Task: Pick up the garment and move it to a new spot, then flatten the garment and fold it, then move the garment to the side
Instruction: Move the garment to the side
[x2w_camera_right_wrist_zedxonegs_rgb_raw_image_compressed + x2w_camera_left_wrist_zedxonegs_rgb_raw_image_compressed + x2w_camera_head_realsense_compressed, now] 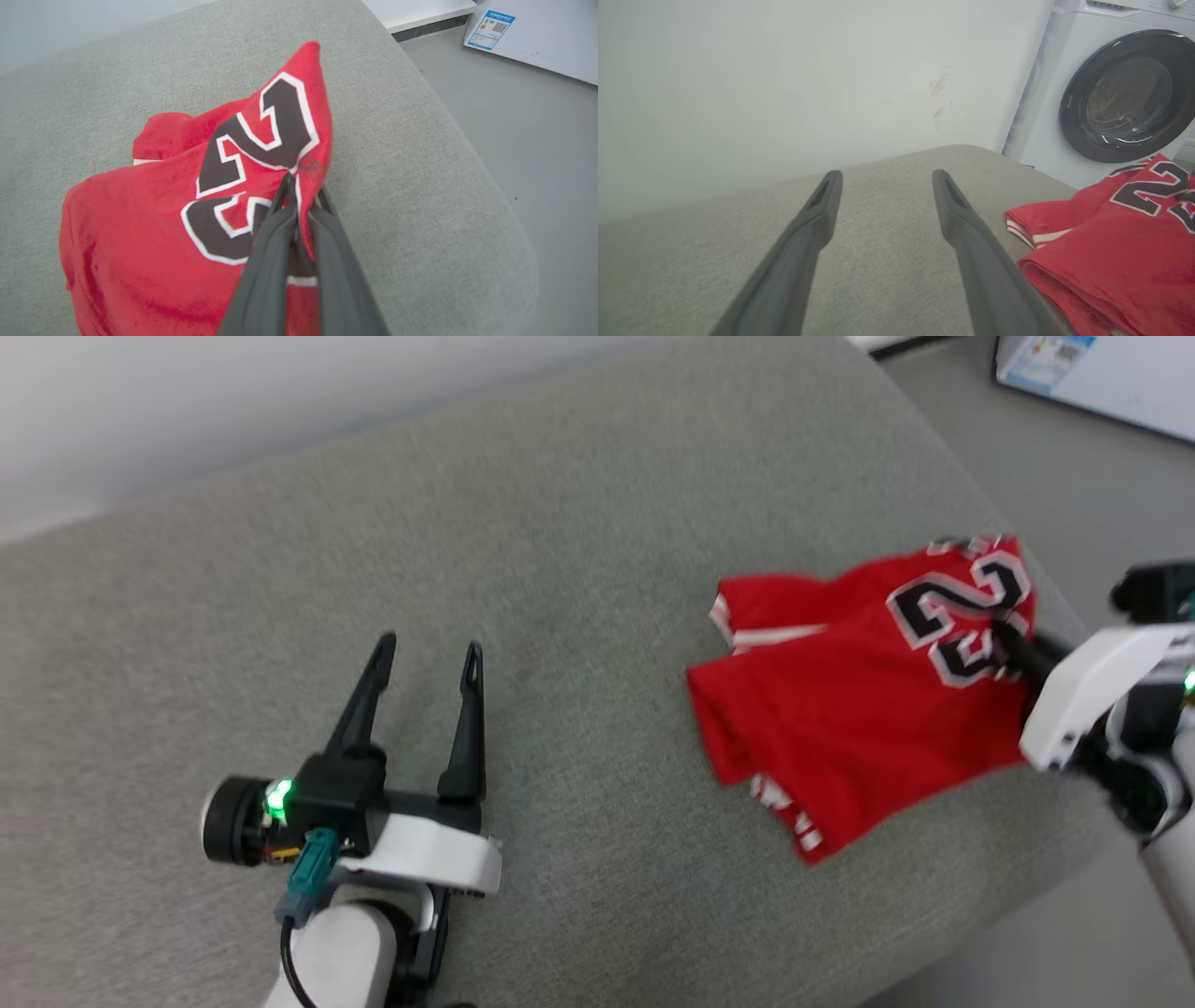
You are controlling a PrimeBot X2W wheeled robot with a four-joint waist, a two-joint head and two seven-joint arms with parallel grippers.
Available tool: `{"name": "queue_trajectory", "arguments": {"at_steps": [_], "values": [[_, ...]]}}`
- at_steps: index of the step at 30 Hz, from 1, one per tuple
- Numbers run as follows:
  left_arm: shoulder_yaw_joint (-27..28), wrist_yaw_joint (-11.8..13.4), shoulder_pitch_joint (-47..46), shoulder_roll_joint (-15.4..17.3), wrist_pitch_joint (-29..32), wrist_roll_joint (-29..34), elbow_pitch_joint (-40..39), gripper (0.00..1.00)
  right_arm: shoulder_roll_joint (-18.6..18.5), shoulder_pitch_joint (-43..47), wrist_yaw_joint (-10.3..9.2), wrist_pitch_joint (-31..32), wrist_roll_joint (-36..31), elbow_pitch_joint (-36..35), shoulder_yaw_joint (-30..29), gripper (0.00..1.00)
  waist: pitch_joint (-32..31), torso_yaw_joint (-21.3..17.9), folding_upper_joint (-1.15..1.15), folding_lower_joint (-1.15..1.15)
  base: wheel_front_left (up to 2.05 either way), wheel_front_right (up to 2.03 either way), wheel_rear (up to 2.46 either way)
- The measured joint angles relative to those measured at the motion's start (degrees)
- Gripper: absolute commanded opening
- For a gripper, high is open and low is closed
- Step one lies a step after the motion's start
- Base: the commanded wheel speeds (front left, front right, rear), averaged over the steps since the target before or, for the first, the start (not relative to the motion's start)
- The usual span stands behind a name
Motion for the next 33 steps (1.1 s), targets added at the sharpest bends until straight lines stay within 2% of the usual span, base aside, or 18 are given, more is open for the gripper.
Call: {"name": "queue_trajectory", "arguments": {"at_steps": [4,9,13,17,18,19,20,28,33], "values": [[-0.7,-0.5,-3.4,1.0,1.5,1.6,-1.8,1.00,-0.6,-6.1,0.00,-2.8,-0.6,4.2,-1.1,0.00,5.1,-0.8,0.00,0.00,0.00,0.00,0.00],[-2.0,-1.0,-6.6,1.9,3.2,3.1,-4.5,1.00,-3.6,-12.6,0.00,-6.5,-1.1,9.8,-2.7,0.00,11.0,-0.9,0.00,0.01,0.00,0.00,0.00],[-2.8,-1.1,-7.7,2.3,3.9,4.3,-6.4,1.00,-5.7,-15.7,0.00,-8.8,-1.4,14.2,-3.9,0.00,14.7,-0.2,0.00,0.01,0.00,0.00,0.00],[-3.3,-1.0,-8.2,2.5,4.4,4.7,-7.6,1.00,-5.7,-17.2,0.00,-10.5,-1.9,17.8,-3.6,0.00,17.0,0.8,0.00,0.01,0.00,0.00,0.00],[-3.4,-1.0,-8.3,2.6,4.4,4.7,-7.7,1.00,-5.6,-17.4,0.00,-11.1,-2.0,18.9,-3.5,0.07,17.2,1.1,0.00,0.01,0.00,0.00,0.00],[-3.5,-1.0,-8.3,2.5,4.4,4.8,-7.8,1.00,-5.4,-17.5,0.00,-11.7,-2.2,20.0,-3.3,0.44,17.4,1.3,0.00,0.01,0.00,0.00,0.00],[-3.6,-0.9,-8.3,2.5,4.3,4.8,-7.8,1.00,-5.3,-17.6,0.00,-12.4,-2.5,20.9,-3.1,1.00,17.5,1.6,0.00,0.01,0.00,0.00,0.00],[-4.0,-0.5,-8.2,1.4,2.1,3.3,-5.9,1.00,-5.4,-18.2,0.00,-22.6,-5.8,28.1,-3.7,1.00,14.4,3.1,0.00,0.00,0.00,0.00,0.00],[-3.7,0.2,-5.7,0.6,0.4,1.5,-4.0,1.00,-5.9,-17.1,0.00,-26.1,-8.4,28.1,-3.9,1.00,10.4,4.3,0.00,0.00,0.00,0.00,0.00]]}}
